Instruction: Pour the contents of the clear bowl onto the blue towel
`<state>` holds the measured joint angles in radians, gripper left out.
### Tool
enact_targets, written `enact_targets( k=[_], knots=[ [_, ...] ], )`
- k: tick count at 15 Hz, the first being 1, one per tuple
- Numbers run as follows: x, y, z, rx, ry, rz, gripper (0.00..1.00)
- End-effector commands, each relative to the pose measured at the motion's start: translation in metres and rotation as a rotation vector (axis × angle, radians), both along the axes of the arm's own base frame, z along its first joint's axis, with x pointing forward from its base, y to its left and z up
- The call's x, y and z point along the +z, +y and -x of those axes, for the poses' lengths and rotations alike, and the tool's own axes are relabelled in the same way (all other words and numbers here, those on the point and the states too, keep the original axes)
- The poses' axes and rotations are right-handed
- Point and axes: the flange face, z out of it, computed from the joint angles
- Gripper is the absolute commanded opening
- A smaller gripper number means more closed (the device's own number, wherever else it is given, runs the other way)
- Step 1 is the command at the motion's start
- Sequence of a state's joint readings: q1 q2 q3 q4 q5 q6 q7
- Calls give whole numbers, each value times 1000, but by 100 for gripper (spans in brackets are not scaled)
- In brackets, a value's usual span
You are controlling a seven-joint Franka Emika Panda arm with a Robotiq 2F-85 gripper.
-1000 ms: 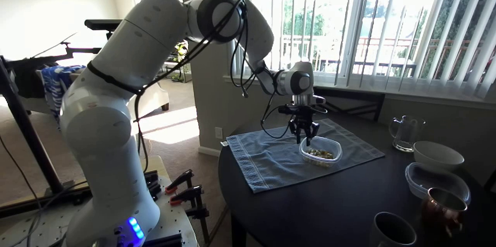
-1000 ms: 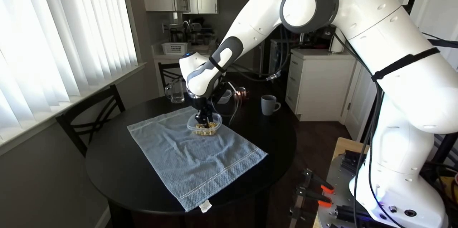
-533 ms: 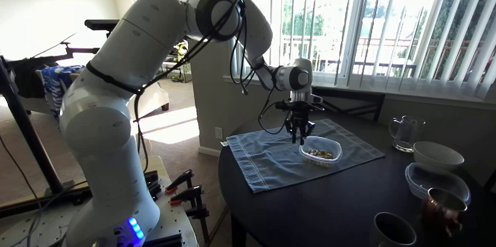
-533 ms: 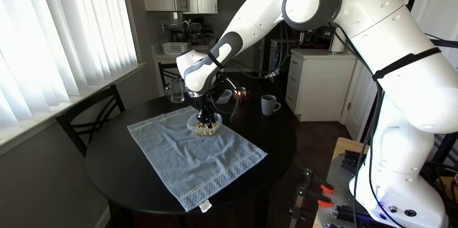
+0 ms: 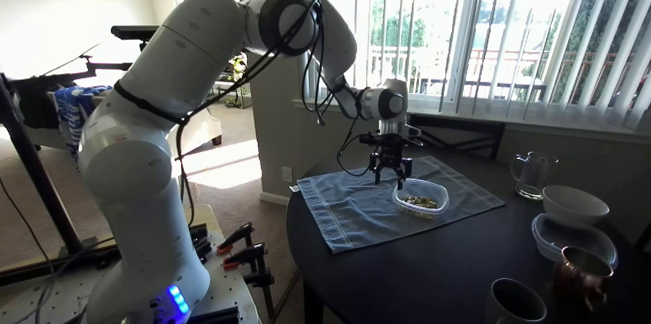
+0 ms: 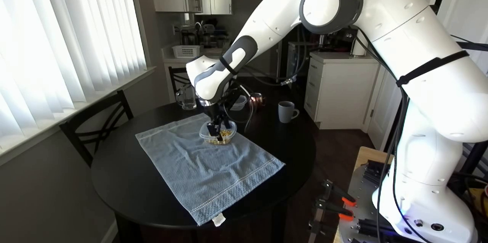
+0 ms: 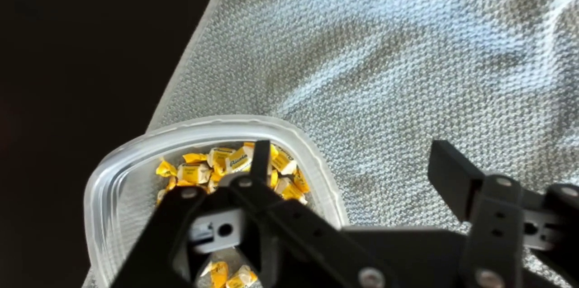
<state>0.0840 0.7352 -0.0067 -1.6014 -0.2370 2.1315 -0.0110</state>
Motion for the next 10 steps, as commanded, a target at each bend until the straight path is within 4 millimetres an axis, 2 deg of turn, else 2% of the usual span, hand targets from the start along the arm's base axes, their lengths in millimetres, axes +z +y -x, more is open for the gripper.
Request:
enact_targets(
  k=[1, 2, 3, 4, 10],
  knots=[
    [-13, 5, -6, 16, -10, -18, 100],
    [-16, 6, -7, 17, -16, -19, 100],
    [-19, 6, -8, 18, -19, -21, 93],
    [-22, 6, -9, 19, -22, -20, 75],
    [-31, 2, -15, 13, -30, -20, 36]
  ],
)
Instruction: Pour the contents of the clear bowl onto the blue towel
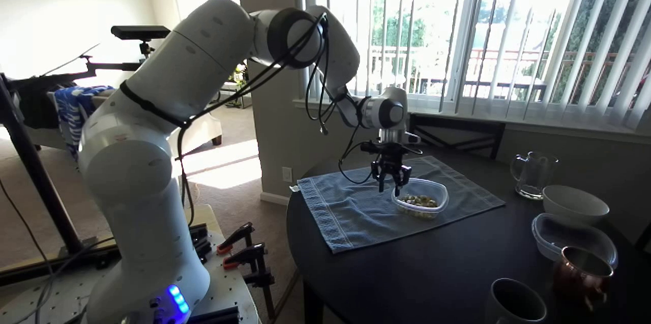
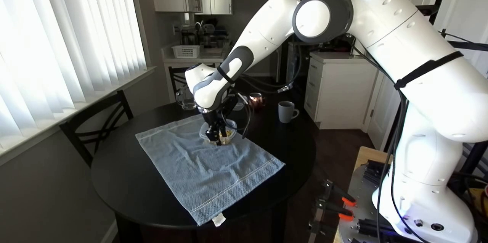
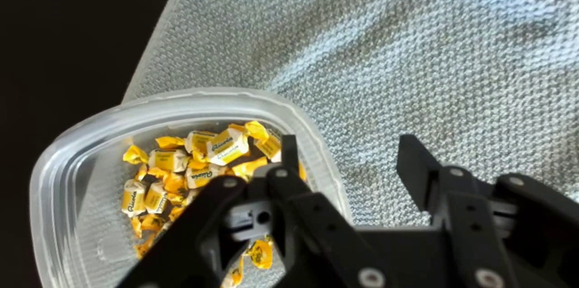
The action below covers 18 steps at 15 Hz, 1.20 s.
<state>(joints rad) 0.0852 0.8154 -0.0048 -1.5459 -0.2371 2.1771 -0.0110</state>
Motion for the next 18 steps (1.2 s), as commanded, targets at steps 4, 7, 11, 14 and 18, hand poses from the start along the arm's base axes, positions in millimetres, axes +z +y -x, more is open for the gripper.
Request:
enact_targets(
  k=[4, 7, 11, 14, 18],
  knots=[
    [-1, -4, -6, -4, -11, -10, 10],
    [-3, -4, -7, -8, -12, -8, 1],
    [13, -8, -10, -37, -18, -31, 1],
    [47, -18, -15, -115, -10, -127, 2],
    [102, -38, -16, -244, 32, -307, 2]
  ],
)
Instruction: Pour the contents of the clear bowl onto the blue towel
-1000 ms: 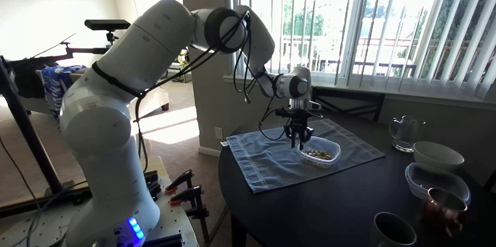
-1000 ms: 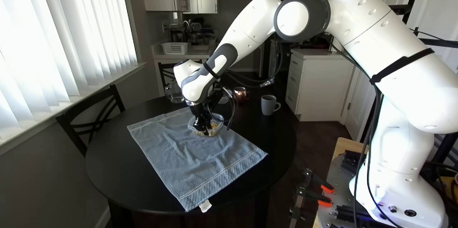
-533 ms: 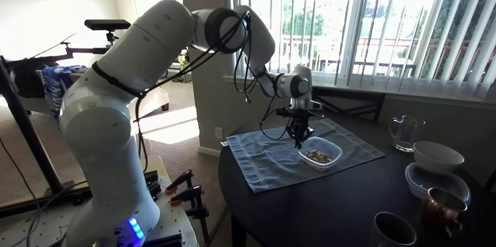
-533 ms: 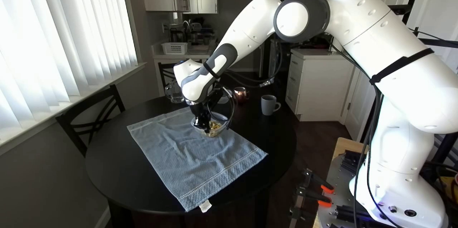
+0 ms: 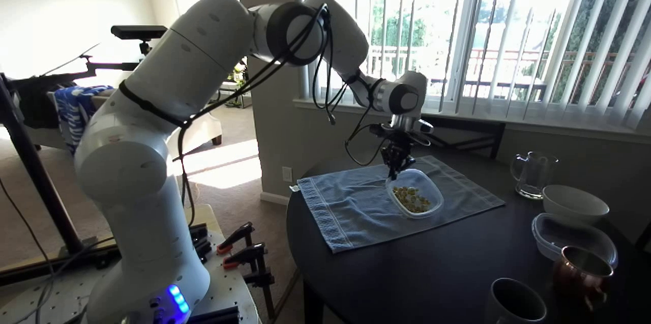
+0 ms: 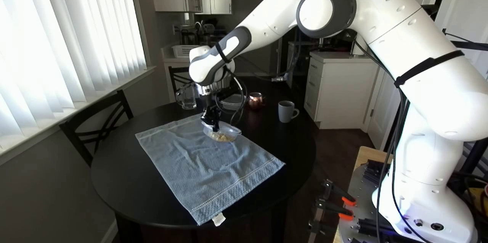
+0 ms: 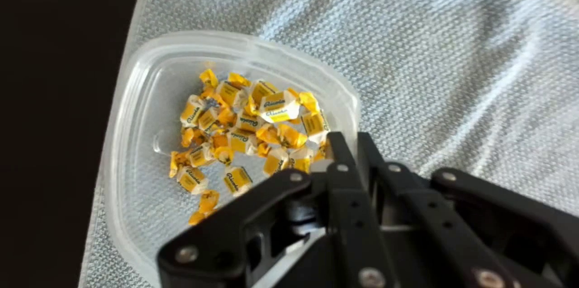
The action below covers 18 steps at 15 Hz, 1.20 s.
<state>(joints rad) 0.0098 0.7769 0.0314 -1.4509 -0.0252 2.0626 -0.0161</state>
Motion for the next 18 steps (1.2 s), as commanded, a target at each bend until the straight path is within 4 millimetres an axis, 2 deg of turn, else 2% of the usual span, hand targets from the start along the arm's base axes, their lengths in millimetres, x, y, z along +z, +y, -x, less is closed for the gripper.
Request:
enact_targets(
  k=[1, 4, 6, 10, 14, 16, 18],
  knots=[
    [61, -24, 8, -61, 45, -184, 2],
    [98, -50, 13, -109, 94, -333, 2],
    [113, -62, 17, -126, 139, -430, 2],
    [125, -61, 25, -72, 239, -610, 2],
    [115, -38, 25, -1, 352, -761, 2],
    [97, -24, 21, 25, 420, -829, 2],
    [69, -9, 17, 40, 495, -891, 2]
  ],
)
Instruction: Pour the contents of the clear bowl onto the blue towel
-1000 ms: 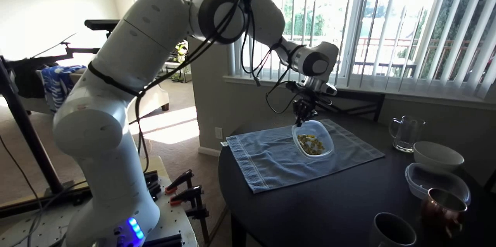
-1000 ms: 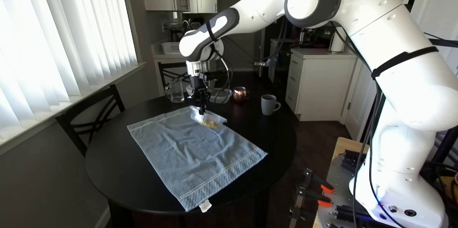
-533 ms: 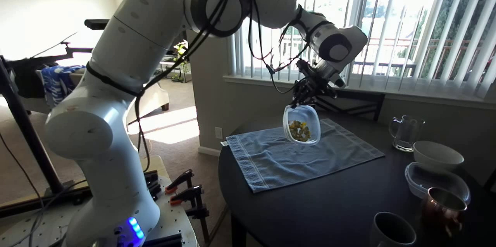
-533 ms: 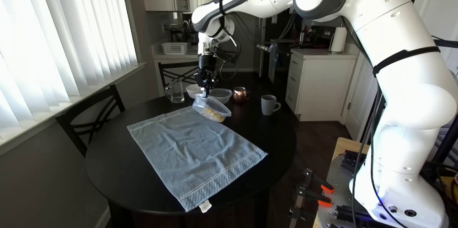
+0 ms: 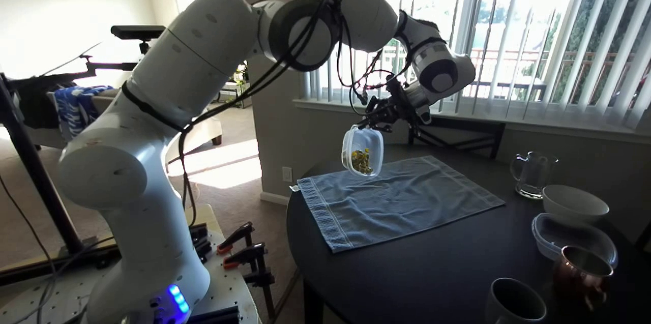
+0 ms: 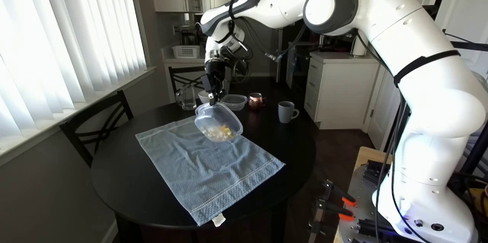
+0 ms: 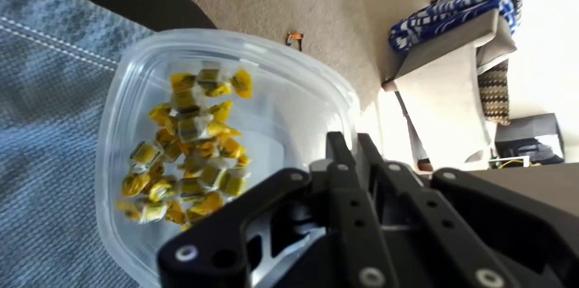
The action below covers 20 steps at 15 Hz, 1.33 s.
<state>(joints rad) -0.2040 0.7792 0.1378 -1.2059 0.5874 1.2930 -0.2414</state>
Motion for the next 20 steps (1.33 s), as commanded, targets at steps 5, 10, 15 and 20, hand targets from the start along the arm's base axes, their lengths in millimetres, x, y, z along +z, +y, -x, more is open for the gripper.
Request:
enact_targets(
  k=[5, 10, 15, 20],
  knots=[
    [-80, 22, -4, 118, 230, -304, 2],
    [-83, 0, 11, 196, 378, -517, 2],
    [-78, -12, 12, 149, 542, -731, 2],
    [-79, -10, -5, 39, 626, -820, 2]
  ],
)
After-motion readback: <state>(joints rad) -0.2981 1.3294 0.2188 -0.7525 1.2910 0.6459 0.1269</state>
